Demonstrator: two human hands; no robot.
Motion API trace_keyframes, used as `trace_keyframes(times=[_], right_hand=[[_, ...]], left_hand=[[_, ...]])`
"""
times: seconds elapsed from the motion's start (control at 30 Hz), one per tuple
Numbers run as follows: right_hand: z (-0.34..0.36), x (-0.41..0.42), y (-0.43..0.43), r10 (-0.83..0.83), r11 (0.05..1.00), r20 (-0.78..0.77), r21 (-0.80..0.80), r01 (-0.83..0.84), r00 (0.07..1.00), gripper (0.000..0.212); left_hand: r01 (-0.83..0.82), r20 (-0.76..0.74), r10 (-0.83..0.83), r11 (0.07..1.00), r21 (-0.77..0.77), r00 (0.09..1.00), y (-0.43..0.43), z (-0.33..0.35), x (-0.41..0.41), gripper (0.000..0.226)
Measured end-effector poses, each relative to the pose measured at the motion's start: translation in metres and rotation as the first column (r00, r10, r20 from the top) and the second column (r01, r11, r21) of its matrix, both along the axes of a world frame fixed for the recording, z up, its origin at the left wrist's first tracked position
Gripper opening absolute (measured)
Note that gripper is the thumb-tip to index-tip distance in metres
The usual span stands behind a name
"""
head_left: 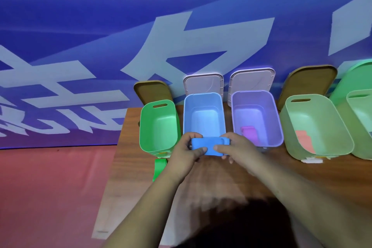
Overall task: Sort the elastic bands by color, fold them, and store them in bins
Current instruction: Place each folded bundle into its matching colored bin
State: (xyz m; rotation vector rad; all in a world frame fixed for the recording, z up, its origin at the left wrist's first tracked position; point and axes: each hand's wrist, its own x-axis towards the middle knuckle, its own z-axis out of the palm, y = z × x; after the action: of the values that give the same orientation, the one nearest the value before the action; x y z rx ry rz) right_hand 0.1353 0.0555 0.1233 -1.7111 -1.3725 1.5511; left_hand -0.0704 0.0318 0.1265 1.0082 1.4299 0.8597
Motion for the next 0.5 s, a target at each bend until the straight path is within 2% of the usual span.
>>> trace_keyframes(times=[0.07,0.13,0.23,0.3,0.4,0.5], right_hand=[[-0.001,-0.007,0.009,0.012,0.995,0.147,0.093,-0.026,0.989,0.018],[0.000,-0.010,0.020,0.056,0.974,0.304,0.192,-0.119,0.951,0.017],[0.006,-0.016,0.039,0.162,0.922,0.411,0.261,-0.287,0.897,0.020],[0.006,-0.022,0.053,0.235,0.863,0.466,0.304,-0.404,0.853,0.021],[-0.003,-0.032,0.076,0.309,0.804,0.573,0.269,-0.531,0.759,0.020],[-0.019,-0.042,0.095,0.345,0.788,0.690,0.155,-0.596,0.636,0.019]], left_hand=[[0.001,0.016,-0.001,1.000,-0.024,1.000,0.008,-0.007,-0.006,0.032],[-0.013,0.013,0.014,0.999,-0.035,1.000,0.014,-0.014,-0.010,0.037],[-0.054,0.024,0.057,0.994,-0.094,0.998,0.021,-0.024,-0.019,0.036],[-0.061,-0.042,0.055,0.988,-0.140,0.998,0.022,-0.034,-0.028,0.028],[-0.025,-0.186,-0.007,0.985,-0.171,0.983,0.025,-0.058,-0.049,0.026],[0.007,-0.263,-0.054,0.984,-0.176,0.963,0.030,-0.060,-0.066,0.008]])
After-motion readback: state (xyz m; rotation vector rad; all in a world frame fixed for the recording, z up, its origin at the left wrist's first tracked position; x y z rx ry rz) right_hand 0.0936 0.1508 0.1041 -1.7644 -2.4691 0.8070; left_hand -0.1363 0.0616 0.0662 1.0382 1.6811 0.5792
